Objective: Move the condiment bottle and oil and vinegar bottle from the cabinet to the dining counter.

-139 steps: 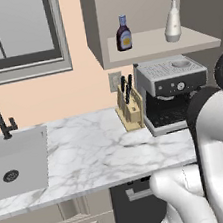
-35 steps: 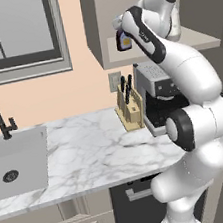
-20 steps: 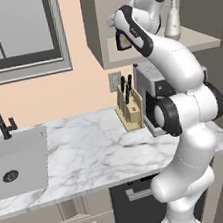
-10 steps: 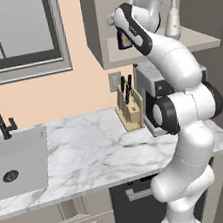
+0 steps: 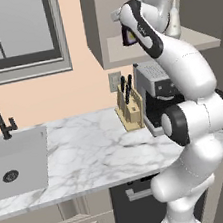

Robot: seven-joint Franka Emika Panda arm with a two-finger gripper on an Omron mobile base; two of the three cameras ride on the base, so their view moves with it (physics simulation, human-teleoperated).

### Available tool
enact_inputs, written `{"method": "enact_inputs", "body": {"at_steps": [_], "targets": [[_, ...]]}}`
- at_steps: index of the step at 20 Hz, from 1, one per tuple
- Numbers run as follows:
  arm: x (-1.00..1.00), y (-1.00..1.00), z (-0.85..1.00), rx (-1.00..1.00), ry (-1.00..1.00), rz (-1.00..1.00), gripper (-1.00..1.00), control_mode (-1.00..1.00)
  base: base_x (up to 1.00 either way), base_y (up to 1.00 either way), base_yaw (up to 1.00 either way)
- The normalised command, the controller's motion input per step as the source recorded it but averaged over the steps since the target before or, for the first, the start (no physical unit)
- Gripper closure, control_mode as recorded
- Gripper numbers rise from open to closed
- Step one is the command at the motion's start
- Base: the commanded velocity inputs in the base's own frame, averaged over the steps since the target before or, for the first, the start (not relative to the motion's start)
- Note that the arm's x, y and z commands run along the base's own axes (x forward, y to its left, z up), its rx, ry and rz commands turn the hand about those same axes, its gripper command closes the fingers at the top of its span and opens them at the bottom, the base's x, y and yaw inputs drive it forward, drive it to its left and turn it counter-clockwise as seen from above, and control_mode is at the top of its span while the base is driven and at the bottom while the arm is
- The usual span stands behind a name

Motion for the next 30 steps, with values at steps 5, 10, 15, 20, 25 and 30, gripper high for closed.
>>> {"method": "enact_inputs", "body": {"at_steps": [5,10,15,20,25,30], "targets": [[-1.0,0.0,0.26,0.0,-0.18,0.0,1.0,-1.0,0.0,0.0,0.0],[-1.0,0.0,0.29,0.0,-0.06,0.0,1.0,-1.0,0.0,0.0,0.0],[-1.0,0.0,0.26,0.0,0.0,-0.02,1.0,-1.0,0.0,0.0,0.0],[-1.0,0.0,0.05,0.0,0.0,-0.02,1.0,-1.0,0.0,0.0,0.0],[-1.0,0.0,-0.09,0.03,0.01,-0.05,1.0,-1.0,0.0,0.0,0.0],[-1.0,0.0,-0.23,0.07,0.01,-0.07,1.0,-1.0,0.0,0.0,0.0]]}}
